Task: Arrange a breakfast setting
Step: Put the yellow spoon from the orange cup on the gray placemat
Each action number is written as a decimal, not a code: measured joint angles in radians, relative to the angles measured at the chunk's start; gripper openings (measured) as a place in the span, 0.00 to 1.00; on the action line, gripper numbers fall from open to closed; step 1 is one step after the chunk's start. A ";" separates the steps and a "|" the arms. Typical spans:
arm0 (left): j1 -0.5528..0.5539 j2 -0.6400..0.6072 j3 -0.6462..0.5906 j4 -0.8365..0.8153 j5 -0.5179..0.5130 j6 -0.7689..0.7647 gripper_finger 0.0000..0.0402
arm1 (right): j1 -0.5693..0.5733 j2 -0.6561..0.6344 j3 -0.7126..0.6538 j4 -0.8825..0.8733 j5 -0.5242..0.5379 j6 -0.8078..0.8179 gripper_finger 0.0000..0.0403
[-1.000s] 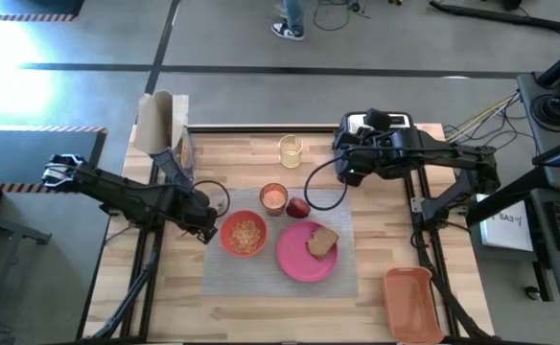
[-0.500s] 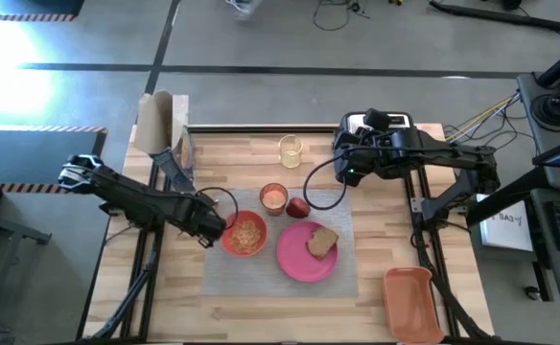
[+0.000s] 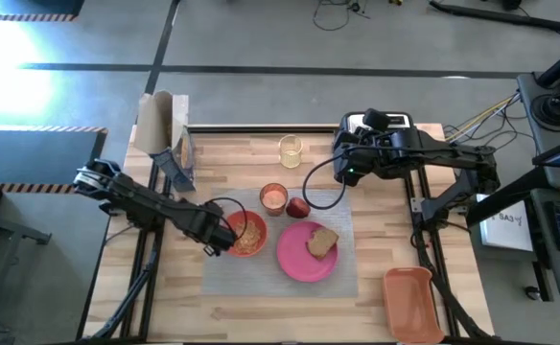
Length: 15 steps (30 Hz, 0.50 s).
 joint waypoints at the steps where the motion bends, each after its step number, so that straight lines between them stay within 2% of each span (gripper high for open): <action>1: -0.001 0.001 0.000 0.020 -0.002 -0.001 0.02 | 0.000 0.000 0.000 0.000 0.000 0.000 0.23; 8: -0.004 0.029 0.000 0.039 -0.053 -0.011 0.02 | 0.000 0.000 0.000 0.000 0.000 0.000 0.23; 15: -0.004 0.062 0.000 0.039 -0.056 -0.037 0.02 | 0.000 0.000 0.000 0.000 0.000 0.000 0.23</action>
